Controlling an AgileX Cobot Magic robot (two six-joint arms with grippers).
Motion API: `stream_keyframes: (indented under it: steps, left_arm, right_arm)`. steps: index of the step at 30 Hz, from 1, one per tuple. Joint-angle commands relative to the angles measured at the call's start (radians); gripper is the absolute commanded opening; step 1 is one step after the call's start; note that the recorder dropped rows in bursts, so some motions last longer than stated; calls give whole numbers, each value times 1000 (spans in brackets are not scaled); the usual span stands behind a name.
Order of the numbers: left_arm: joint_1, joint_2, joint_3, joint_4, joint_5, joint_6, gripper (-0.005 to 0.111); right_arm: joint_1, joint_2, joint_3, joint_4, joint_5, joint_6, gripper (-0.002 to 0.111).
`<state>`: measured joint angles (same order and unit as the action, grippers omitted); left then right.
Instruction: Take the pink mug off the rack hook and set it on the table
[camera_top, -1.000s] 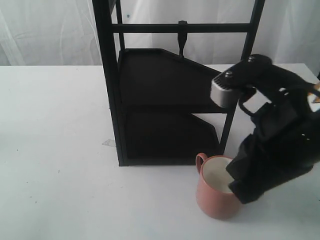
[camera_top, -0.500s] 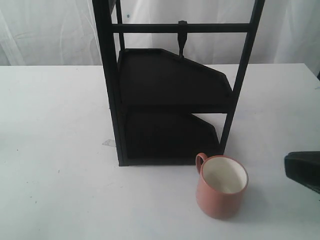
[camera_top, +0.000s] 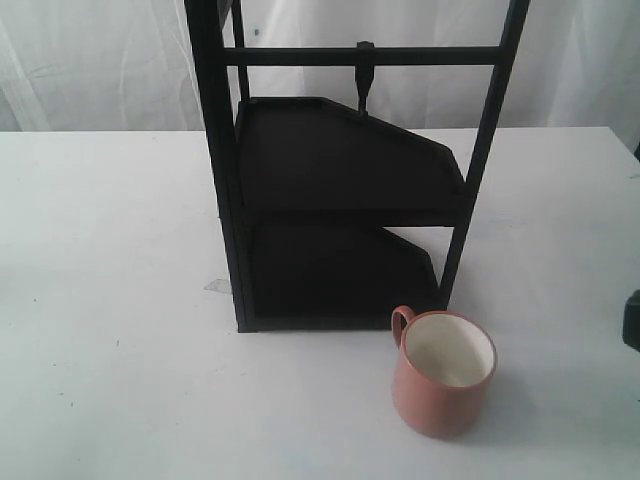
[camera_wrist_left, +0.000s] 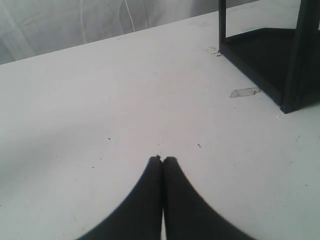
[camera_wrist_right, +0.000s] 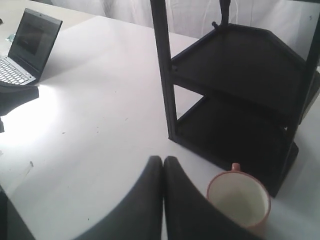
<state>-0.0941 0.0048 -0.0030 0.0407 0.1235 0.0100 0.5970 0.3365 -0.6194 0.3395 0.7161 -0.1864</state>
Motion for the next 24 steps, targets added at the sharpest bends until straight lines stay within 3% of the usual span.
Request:
stream_keyframes:
  steps: [1,7,13,24]
  left_arm:
    - [2,-5,3,-2,3,-10,0]
    - [2,-5,3,-2,3,-10,0]
    - [2,-5,3,-2,3,-10,0]
    - [2,-5,3,-2,3,-10,0]
  right_arm:
    - [-1,-47,60,-11,-131,-39,0]
    - [-24,-187,314,11,-436,-45,0]
    - [-66,-336,603,99,-536,-41,0]
    - [-114,-336,619,113,-534,-183,0]
